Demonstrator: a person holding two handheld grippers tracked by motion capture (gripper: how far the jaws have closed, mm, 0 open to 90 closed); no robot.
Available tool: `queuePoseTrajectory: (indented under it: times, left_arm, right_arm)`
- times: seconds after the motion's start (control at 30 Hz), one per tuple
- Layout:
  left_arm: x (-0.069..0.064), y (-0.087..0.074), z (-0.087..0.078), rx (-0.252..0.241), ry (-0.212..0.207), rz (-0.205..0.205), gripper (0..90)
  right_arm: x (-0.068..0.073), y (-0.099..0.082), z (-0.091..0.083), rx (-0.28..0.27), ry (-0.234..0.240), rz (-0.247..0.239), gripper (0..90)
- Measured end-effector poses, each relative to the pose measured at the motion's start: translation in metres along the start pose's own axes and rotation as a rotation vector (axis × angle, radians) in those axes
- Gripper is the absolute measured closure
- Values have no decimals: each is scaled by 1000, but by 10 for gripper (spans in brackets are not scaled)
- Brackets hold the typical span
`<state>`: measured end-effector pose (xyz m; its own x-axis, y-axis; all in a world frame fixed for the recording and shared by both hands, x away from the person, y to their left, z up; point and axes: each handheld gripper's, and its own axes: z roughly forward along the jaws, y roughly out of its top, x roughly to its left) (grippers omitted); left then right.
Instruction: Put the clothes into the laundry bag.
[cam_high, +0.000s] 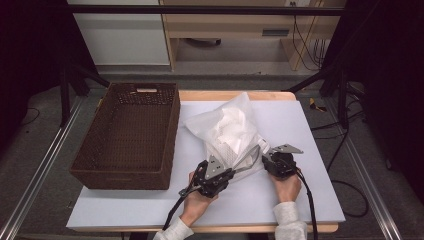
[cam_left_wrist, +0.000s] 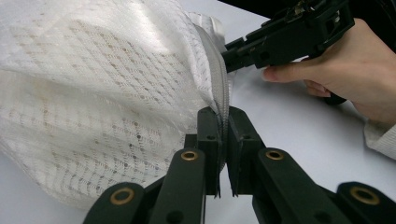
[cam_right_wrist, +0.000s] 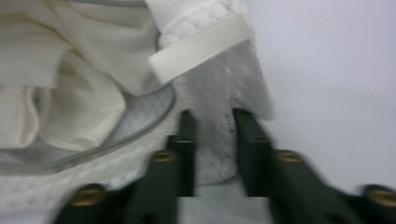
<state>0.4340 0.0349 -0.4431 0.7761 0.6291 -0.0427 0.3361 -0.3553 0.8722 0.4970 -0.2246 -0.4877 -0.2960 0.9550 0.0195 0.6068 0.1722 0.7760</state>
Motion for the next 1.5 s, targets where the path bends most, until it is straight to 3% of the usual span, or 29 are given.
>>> queuePoseTrajectory:
  times: [0.03, 0.1, 0.23, 0.3, 0.4, 0.47, 0.5, 0.53, 0.6, 0.63, 0.67, 0.77, 0.87, 0.97, 1.07, 1.2, 1.23, 1.3, 1.4, 1.43, 1.5]
  left_arm:
    - [0, 0, 0, 0, -2, 1, 840]
    - [0, 0, -2, -6, 0, 3, 839]
    - [4, 0, -8, -20, -1, -4, 839]
    - [6, -1, -10, -23, 1, -5, 839]
    - [9, -4, -13, -20, -4, -8, 837]
    - [9, -6, -15, -11, -13, -3, 836]
    - [10, -7, -17, -9, -16, 4, 838]
    - [10, -8, -18, -12, -16, 5, 844]
    - [11, -8, -21, -18, -14, 7, 855]
    - [11, -7, -22, -24, -13, 9, 861]
    - [11, -7, -22, -25, -9, 10, 864]
    - [11, -6, -19, -33, -2, 3, 869]
    - [10, -6, -18, -49, 7, -3, 873]
    - [10, -4, -18, -61, 8, -3, 874]
    - [8, -1, -20, -70, -2, -4, 877]
    - [4, 0, -23, -78, -27, -11, 881]
    - [2, 0, -24, -80, -37, -6, 883]
    - [-4, -1, -26, -75, -46, 15, 885]
    - [-9, -4, -29, -82, -40, 26, 886]
    - [-8, -4, -29, -80, -43, 21, 886]
    - [-4, -5, -25, -76, -55, 5, 885]
  right_arm:
    - [0, 1, 0, 3, 17, -2, 887]
    - [2, 0, -1, 7, 19, -17, 900]
    - [8, -8, -18, -9, 71, -9, 900]
    - [16, -15, -31, -12, 77, -40, 900]
    - [25, -29, -53, -23, 129, -20, 900]
    - [33, -40, -60, -1, 157, -12, 896]
    - [36, -46, -62, 22, 164, -18, 878]
    - [39, -49, -65, 18, 180, -25, 793]
    - [40, -48, -72, -39, 193, -43, 587]
    - [41, -45, -77, -83, 184, -50, 552]
    - [44, -40, -83, -130, 190, -63, 535]
    - [55, -28, -87, -182, 223, -125, 582]
    - [70, -18, -73, -156, 277, -185, 733]
    - [80, -11, -46, -110, 313, -184, 884]
    - [91, -3, -22, -78, 324, -171, 900]
    - [96, 3, 7, -63, 258, -140, 900]
    - [95, 6, 10, -49, 234, -124, 900]
    - [96, 12, 17, -75, 164, -124, 900]
    - [93, 18, 24, -101, 77, -49, 900]
    - [89, 19, 26, -104, 59, 3, 900]
    - [86, 19, 26, -103, 84, 36, 900]
